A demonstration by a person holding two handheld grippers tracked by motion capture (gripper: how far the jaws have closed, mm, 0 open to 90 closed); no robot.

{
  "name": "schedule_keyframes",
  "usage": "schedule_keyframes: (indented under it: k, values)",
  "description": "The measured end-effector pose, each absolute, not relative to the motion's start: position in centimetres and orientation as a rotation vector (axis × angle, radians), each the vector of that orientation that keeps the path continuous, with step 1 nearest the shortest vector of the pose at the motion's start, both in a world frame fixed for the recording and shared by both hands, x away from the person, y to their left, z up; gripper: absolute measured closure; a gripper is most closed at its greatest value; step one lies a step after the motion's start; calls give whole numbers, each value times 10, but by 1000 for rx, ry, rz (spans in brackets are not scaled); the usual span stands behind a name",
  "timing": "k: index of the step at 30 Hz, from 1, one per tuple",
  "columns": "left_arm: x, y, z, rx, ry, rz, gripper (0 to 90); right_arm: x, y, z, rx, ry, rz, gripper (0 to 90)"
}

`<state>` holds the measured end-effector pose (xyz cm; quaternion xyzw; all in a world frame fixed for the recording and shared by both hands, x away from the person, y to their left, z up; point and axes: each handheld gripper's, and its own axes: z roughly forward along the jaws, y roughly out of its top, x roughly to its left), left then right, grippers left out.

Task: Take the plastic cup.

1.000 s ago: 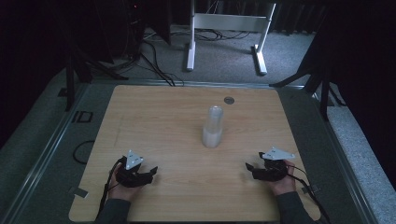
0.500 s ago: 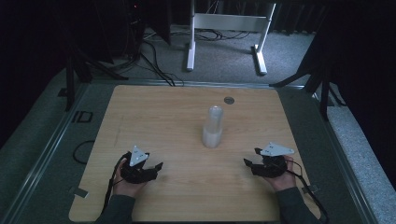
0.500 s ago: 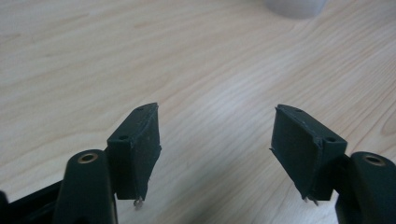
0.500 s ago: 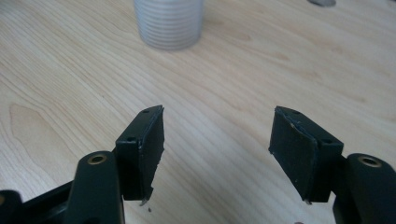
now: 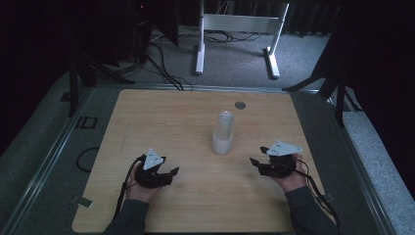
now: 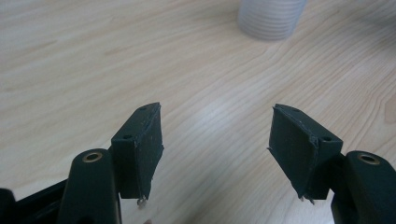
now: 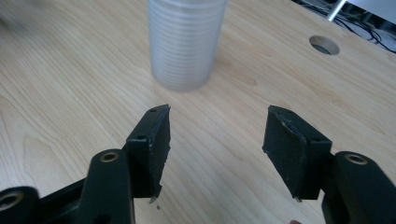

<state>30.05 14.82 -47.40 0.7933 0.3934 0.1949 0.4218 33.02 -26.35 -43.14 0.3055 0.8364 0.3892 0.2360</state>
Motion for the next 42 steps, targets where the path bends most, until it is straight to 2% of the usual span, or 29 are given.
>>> schedule_keyframes:
  k: [7, 21, 31, 42]
  values:
    - [311, 135, -468, 1996, 944, 457, 393, 335, -261, -426, 824, 2296, 1123, 417]
    - [331, 111, -449, 1974, 864, 489, 325, 347, -246, -409, 791, 2291, 1189, 380]
    - [348, 98, -445, 1957, 832, 488, 309, 357, -231, -395, 752, 2287, 1244, 381]
    - [366, 79, -444, 1943, 822, 546, 287, 370, -224, -384, 755, 2273, 1306, 365]
